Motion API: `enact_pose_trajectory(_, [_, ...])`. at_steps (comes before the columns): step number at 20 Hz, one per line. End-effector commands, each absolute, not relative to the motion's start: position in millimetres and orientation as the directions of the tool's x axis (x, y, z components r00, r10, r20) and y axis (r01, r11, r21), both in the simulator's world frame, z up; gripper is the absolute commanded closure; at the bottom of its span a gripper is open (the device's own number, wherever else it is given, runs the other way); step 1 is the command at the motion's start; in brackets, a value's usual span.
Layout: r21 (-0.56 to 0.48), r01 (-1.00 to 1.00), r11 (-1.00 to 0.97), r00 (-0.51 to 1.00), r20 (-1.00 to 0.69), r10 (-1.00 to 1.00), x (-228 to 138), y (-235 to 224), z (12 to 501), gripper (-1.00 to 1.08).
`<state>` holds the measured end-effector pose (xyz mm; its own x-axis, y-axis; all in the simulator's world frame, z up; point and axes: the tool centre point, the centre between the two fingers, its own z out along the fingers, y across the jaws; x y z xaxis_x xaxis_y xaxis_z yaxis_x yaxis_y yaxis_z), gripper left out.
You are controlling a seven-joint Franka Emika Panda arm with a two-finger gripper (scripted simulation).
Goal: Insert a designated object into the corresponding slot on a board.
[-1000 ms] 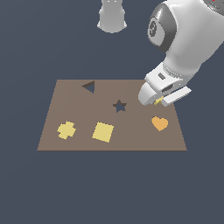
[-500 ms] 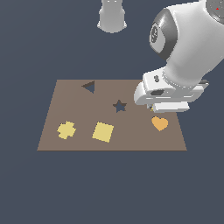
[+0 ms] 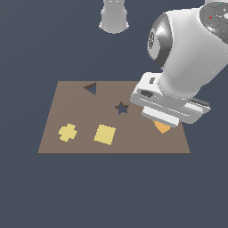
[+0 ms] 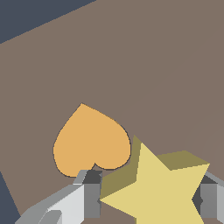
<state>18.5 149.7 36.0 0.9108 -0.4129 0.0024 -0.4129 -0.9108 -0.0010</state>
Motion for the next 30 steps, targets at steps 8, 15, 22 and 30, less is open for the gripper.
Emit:
enact_pose_trajectory(8, [-0.002, -0.776, -0.631, 0.631, 0.002, -0.776, 33, 114, 38, 1.08])
enact_pose_trajectory(15, [-0.002, -0.942, -0.335, 0.335, 0.002, -0.942, 33, 85, 39, 1.08])
enact_pose_trajectory(22, [-0.002, -1.0, -0.011, 0.011, 0.001, -1.0, 22, 59, 40, 1.08])
enact_pose_trajectory(30, [-0.002, -0.964, 0.267, -0.267, 0.001, -0.964, 6, 40, 40, 1.08])
